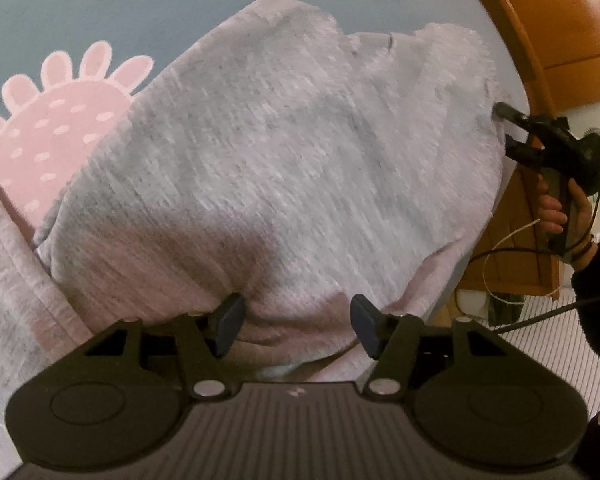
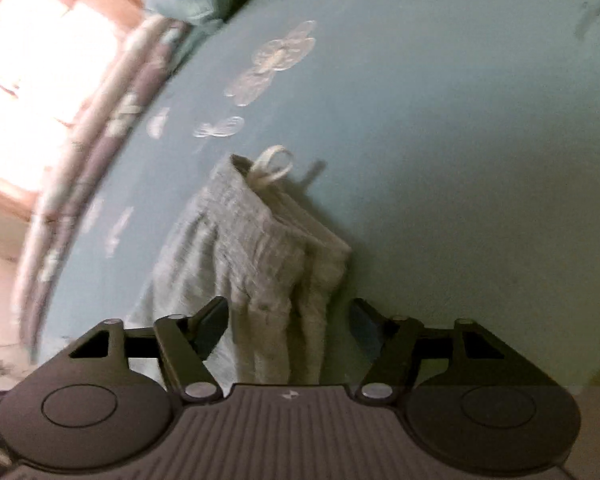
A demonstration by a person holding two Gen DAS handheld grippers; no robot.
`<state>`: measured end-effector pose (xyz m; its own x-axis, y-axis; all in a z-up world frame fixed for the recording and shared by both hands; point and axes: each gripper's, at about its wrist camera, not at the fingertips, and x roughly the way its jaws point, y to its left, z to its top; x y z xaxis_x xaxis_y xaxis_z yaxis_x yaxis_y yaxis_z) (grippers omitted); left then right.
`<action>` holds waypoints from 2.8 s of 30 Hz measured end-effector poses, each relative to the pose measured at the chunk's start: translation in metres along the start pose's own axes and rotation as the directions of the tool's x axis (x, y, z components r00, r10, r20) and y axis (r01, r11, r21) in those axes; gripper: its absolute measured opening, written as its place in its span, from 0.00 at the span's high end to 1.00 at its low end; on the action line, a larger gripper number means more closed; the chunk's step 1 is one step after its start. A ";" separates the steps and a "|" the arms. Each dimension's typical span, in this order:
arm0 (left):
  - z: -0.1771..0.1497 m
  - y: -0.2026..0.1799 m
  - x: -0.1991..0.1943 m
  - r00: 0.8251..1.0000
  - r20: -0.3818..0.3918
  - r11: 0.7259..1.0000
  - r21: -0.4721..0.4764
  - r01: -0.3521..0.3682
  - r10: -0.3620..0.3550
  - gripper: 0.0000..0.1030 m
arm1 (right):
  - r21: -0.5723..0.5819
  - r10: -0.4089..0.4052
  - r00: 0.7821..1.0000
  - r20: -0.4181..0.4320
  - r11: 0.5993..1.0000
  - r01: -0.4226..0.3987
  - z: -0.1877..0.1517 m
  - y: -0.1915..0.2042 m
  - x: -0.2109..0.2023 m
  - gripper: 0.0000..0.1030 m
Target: Fold clothes
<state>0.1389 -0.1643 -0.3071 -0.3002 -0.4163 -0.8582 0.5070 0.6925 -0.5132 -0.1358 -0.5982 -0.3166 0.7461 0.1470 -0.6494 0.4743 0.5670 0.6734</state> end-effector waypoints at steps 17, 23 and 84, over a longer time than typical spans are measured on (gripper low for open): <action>0.004 -0.028 0.019 0.997 -0.025 0.997 -0.004 -0.075 0.075 0.19 | 0.037 0.034 0.999 0.004 0.999 -0.034 0.025 0.008 0.022 0.70; 0.001 -0.032 0.021 0.997 -0.010 0.997 0.005 -0.082 0.082 0.12 | 0.012 -0.103 0.995 0.014 0.995 0.103 0.024 0.019 -0.005 0.72; -0.058 -0.164 0.099 0.992 0.037 0.896 0.425 -0.124 0.120 0.24 | -0.460 -0.240 0.832 -0.500 0.888 -0.020 -0.056 0.106 0.022 0.43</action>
<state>-0.0209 -0.2852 -0.3079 -0.2077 -0.3518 -0.9127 0.8354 0.4216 -0.3526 -0.0955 -0.4896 -0.2797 0.2728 0.3917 -0.8787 0.1911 0.8731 0.4485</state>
